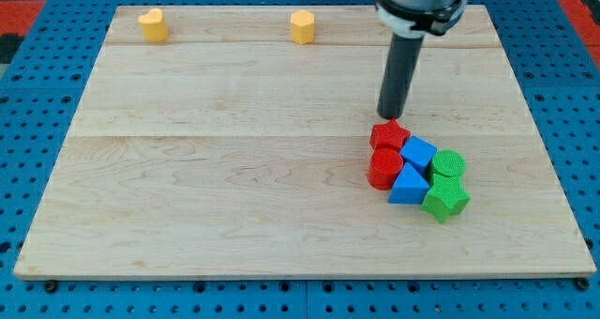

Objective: Push the yellow hexagon into group of blocks

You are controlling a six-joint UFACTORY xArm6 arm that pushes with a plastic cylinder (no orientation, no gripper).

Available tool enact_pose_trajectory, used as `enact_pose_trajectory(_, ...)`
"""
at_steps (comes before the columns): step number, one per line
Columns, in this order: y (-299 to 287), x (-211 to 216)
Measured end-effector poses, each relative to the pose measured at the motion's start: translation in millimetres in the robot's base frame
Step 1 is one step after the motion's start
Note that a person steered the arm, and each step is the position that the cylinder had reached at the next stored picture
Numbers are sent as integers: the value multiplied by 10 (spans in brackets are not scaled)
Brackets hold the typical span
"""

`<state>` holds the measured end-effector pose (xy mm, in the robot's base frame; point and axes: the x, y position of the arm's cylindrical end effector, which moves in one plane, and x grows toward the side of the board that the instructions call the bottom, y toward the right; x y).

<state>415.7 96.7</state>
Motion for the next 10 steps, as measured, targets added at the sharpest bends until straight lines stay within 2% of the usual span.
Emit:
enact_pose_trajectory(2,121,327)
enact_pose_trajectory(3,136,317)
enact_pose_trajectory(4,455,33)
enact_pose_trajectory(5,713,-625)
enact_pose_trajectory(6,714,-1356)
enact_pose_trajectory(7,408,-1936)
enact_pose_trajectory(8,-336,-2236)
enact_pose_trajectory(9,-856,-2193)
enact_pose_trajectory(10,-980,-1852)
